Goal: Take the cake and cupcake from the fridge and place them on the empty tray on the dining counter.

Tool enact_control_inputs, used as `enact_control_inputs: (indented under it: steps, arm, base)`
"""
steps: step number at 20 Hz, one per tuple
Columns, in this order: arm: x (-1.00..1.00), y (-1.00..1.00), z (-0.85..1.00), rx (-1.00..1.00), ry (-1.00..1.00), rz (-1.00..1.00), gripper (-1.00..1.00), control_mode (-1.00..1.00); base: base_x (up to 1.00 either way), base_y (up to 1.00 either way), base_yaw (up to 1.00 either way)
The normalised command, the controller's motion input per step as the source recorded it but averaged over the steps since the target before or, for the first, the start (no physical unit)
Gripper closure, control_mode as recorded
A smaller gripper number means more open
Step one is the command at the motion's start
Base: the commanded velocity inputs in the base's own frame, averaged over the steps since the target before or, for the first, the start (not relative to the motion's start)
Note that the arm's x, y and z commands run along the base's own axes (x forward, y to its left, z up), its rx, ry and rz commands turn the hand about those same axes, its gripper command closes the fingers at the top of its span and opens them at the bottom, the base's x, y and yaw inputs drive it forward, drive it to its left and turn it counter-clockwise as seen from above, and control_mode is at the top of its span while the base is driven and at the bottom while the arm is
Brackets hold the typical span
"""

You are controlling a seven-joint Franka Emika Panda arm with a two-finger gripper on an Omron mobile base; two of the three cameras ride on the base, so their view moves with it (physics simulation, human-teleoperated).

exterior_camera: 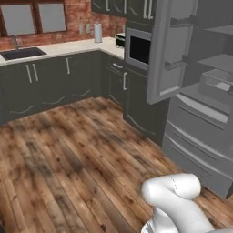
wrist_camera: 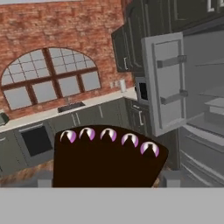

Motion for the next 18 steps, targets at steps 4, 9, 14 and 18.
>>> enact_control_inputs:
  steps: [4,9,14,18]
  arm:
    - [0.0,0.0,0.0,0.0,0.0,0.0,1.0,1.0]
    - [0.0,0.0,0.0,0.0,0.0,0.0,1.0,1.0]
    - [0.0,0.0,0.0,0.0,0.0,0.0,1.0,1.0]
    - [0.0,0.0,0.0,0.0,0.0,0.0,1.0,1.0]
  base:
    - [-1.0,1.0,0.22]
    - [-1.0,-0.41,0.4]
    - [-0.92,0.35,0.33]
    - [-0.37,1.0,0.0]
